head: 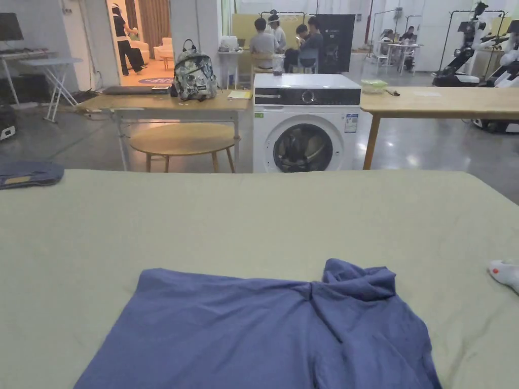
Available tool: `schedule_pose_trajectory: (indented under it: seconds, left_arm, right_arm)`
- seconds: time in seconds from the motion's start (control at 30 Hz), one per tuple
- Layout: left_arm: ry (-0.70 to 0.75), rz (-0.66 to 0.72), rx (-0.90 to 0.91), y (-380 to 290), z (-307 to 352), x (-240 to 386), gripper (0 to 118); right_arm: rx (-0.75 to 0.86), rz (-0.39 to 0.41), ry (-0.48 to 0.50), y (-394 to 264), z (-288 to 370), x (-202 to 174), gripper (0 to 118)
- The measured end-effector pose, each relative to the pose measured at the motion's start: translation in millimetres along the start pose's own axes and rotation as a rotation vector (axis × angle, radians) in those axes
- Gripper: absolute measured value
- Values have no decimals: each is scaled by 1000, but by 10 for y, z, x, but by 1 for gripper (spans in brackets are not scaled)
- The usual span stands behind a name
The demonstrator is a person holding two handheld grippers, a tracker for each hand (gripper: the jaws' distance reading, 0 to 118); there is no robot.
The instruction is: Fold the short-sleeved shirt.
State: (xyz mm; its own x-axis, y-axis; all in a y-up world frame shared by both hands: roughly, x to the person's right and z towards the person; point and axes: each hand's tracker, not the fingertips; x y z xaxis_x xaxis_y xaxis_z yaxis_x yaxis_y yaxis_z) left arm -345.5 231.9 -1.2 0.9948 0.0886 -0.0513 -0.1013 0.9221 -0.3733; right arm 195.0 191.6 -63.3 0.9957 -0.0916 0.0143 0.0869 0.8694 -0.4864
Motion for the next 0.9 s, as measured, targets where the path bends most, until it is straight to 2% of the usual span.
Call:
schedule_pose_trajectory:
  seconds: [0.03, 0.07, 0.1, 0.13, 0.17, 0.23, 0.4, 0.43, 0.47, 0.5, 0.63, 0.83, 0.87, 0.9]
  left_arm:
    - [-6, -15, 25, 99, 56, 108, 54]
    - [-14, -25, 58, 185, 106, 217, 42]
    - [-23, -27, 89, 193, 112, 115, 21]
    - [-39, -39, 106, 243, 135, 164, 0]
    - [-55, -49, 124, 276, 157, 221, 0]
    - [-71, -60, 145, 305, 183, 384, 0]
    - [-85, -25, 114, 237, 108, 426, 0]
    - [-77, -23, 90, 222, 105, 385, 9]
    - [-26, -24, 82, 189, 110, 322, 29]
    - [5, -16, 55, 159, 59, 199, 42]
    - [39, -4, -154, -212, -170, -261, 43]
    - [35, 60, -318, -953, -544, -589, 43]
    - [38, 64, -348, -1053, -643, -602, 41]
    - [44, 69, -376, -1173, -760, -668, 35]
  right_arm:
    - [35, 15, 24, 87, 66, -89, 56]
    - [68, 29, 53, 148, 133, -177, 55]
    - [95, 43, 79, 211, 183, -259, 50]
    - [117, 50, 95, 264, 219, -335, 25]
    - [131, 60, 114, 306, 242, -406, 0]
    - [134, 79, 152, 346, 254, -511, 0]
    - [123, 117, 157, 246, 175, -643, 0]
    - [120, 125, 142, 215, 170, -652, 0]
    - [115, 129, 147, 251, 179, -644, 0]
    - [110, 124, 154, 228, 183, -611, 0]
    - [75, 84, 183, 112, 158, -470, 0]
    - [16, 45, 155, -1, 119, -355, 0]
    - [8, 33, 151, 23, 144, -350, 0]
    - [4, 24, 150, 15, 150, -328, 0]
